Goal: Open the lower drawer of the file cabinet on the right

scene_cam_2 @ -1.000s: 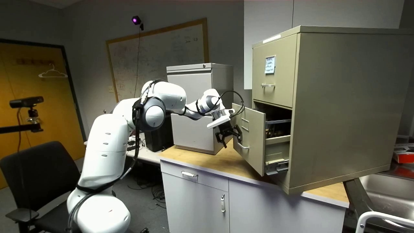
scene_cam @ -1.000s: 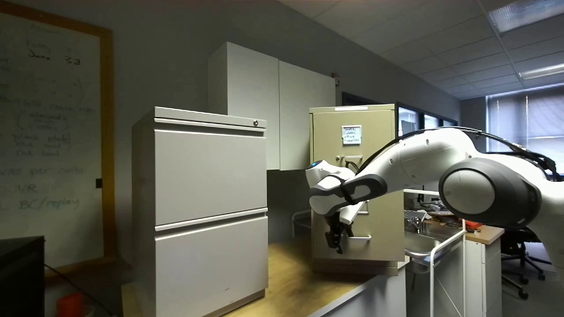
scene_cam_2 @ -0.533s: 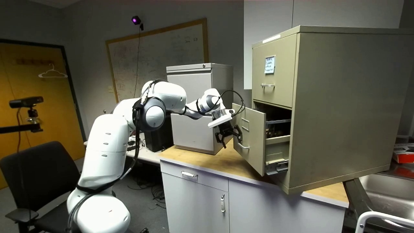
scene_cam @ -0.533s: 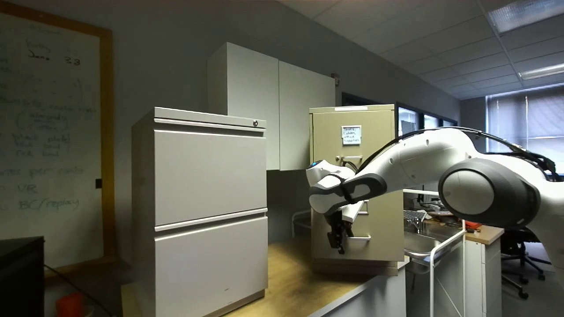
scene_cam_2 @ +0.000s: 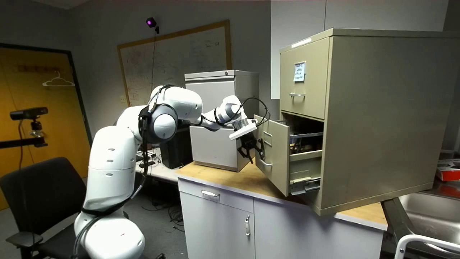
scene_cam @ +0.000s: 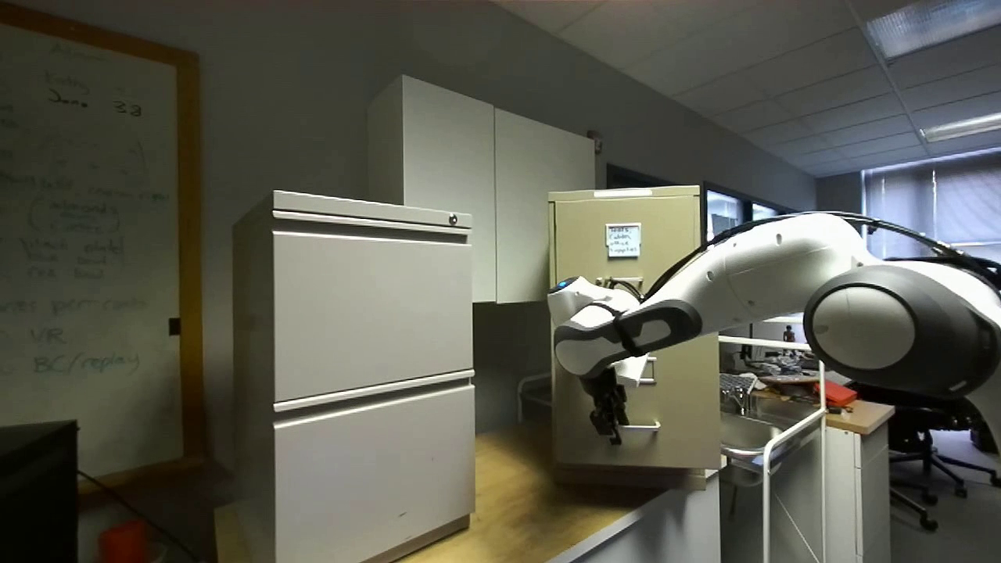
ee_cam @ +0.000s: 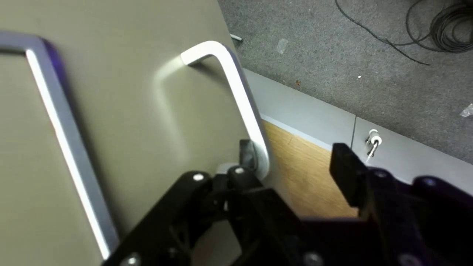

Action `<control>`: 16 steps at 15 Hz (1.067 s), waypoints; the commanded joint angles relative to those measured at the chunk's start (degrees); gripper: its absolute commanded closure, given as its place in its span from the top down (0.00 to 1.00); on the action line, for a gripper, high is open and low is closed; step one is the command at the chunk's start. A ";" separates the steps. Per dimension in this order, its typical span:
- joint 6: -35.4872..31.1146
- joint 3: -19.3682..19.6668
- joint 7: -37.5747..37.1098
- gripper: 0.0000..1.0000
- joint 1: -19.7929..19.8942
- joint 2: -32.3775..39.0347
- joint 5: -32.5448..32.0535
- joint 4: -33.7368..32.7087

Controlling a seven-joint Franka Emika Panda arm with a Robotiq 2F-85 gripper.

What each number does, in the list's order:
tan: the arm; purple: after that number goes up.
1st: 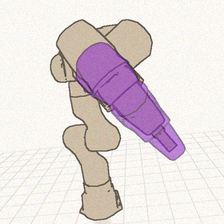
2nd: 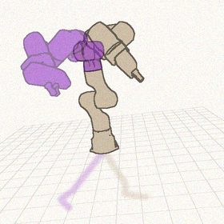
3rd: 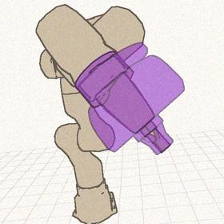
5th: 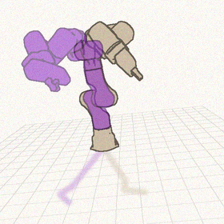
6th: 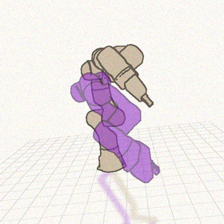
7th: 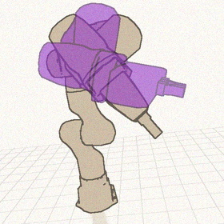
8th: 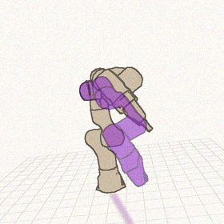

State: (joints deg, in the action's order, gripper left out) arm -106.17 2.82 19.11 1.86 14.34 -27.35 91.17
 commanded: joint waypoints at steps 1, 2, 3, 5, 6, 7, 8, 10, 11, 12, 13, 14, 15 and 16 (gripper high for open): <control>-0.94 -3.23 1.50 0.26 -1.70 -2.13 4.55 7.42; -0.81 -3.36 1.93 0.19 -1.78 -2.84 4.49 8.25; -0.82 -3.54 2.17 0.18 -1.90 -3.42 4.38 9.08; -1.03 -3.82 2.36 0.14 -2.21 -4.60 3.69 10.77; -1.21 -3.93 2.37 0.11 -2.39 -5.23 3.29 11.67; -1.26 -4.09 2.46 0.11 -2.57 -5.79 3.05 12.46; -1.27 -4.26 2.54 0.09 -2.72 -6.28 2.75 13.13; -1.42 -4.61 2.58 0.08 -3.07 -7.41 2.16 14.66; -1.45 -4.73 2.61 0.07 -3.27 -7.98 1.89 15.44; -1.48 -4.86 2.60 0.05 -3.49 -8.56 1.64 16.19; -1.57 -5.01 2.60 0.06 -3.69 -9.17 1.45 17.01; -1.68 -5.16 2.62 0.07 -3.85 -9.80 1.31 17.88; -1.66 -5.35 2.67 0.05 -4.02 -10.55 1.15 18.72; -1.75 -5.51 2.67 0.05 -4.21 -11.19 0.97 19.58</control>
State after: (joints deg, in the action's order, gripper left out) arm -106.62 -0.26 20.84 -0.27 3.30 -31.95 105.08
